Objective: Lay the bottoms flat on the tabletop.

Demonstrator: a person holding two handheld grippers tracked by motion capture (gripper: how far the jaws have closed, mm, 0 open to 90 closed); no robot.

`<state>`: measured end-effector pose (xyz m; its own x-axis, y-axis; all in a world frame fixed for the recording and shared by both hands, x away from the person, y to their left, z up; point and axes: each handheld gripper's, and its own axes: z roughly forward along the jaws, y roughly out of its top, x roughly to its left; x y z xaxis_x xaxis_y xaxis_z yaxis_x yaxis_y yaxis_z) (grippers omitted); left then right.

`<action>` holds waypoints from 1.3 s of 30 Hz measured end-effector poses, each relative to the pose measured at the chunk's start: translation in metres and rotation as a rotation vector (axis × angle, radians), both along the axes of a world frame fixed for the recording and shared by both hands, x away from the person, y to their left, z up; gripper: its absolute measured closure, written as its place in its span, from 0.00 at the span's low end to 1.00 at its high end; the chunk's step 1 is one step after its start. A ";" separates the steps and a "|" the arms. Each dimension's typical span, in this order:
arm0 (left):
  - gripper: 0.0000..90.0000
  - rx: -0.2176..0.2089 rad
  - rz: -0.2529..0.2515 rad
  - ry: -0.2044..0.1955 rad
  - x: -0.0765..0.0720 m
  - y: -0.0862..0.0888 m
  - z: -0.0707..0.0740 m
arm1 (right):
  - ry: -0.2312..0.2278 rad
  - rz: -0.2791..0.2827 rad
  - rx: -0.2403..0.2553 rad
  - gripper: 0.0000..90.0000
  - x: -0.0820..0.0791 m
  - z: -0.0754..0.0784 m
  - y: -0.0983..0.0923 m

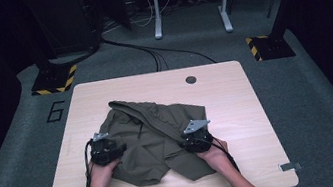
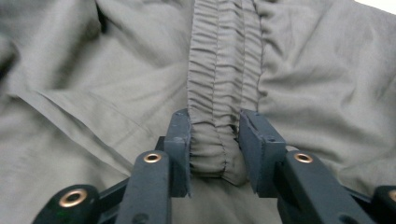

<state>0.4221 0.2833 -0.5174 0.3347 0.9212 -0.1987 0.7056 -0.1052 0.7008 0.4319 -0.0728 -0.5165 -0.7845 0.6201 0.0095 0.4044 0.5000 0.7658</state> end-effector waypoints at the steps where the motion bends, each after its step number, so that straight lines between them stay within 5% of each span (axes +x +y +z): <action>1: 0.54 -0.003 0.003 -0.001 -0.001 -0.001 0.000 | 0.008 -0.001 0.009 0.74 0.000 0.003 -0.001; 10: 0.53 0.016 0.005 -0.008 -0.002 -0.003 0.000 | -0.054 -0.025 0.025 0.92 0.014 0.033 -0.013; 16: 0.53 0.025 0.009 -0.015 -0.005 -0.006 -0.001 | -0.045 -0.070 0.056 0.93 0.030 0.045 -0.023; 28: 0.53 0.024 0.009 -0.017 -0.013 -0.005 -0.001 | -0.025 -0.188 0.046 0.93 0.097 0.058 -0.054; 39: 0.53 0.022 0.003 -0.017 -0.019 -0.007 -0.001 | -0.029 -0.269 0.039 0.92 0.146 0.060 -0.057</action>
